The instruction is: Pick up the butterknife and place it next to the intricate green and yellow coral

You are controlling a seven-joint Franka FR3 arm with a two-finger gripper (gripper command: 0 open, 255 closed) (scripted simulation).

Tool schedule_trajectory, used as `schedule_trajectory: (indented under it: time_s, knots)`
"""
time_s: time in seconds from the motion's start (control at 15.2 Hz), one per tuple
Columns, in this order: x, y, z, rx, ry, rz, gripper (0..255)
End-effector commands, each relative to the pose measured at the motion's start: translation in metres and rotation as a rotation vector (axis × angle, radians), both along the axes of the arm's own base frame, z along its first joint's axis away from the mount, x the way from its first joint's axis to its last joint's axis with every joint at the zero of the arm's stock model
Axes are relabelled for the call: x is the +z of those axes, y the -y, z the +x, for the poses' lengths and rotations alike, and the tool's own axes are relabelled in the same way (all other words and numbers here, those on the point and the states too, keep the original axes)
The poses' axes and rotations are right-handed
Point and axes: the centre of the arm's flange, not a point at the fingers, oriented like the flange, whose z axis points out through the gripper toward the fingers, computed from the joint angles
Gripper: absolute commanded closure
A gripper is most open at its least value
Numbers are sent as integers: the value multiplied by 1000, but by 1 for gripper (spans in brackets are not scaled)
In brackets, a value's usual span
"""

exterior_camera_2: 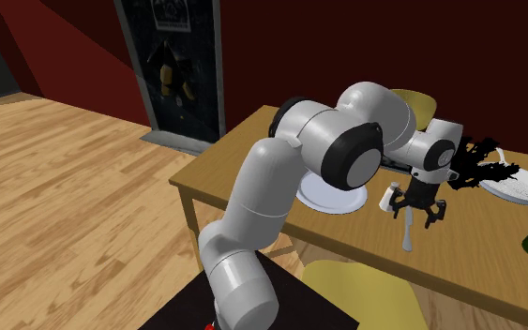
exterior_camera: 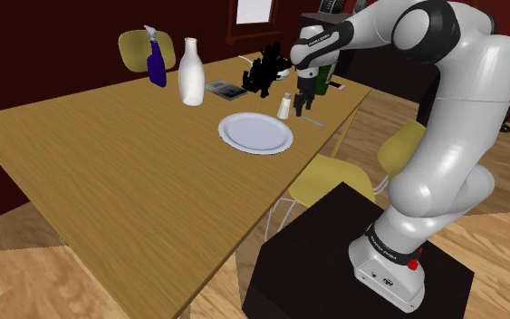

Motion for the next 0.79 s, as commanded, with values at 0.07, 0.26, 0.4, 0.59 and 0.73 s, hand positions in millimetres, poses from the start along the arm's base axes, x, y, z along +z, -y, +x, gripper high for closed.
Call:
schedule_trajectory:
  time_s: [0.07, 0.26, 0.4, 0.59, 0.73]
  knots:
    - [26, -2, 5, 0, 0, 0, 0]
    - [49, -4, 9, 0, 0, 0, 0]
    - [49, -4, 9, 0, 0, 0, 0]
    - [49, -4, 9, 0, 0, 0, 0]
    - [49, -4, 9, 0, 0, 0, 0]
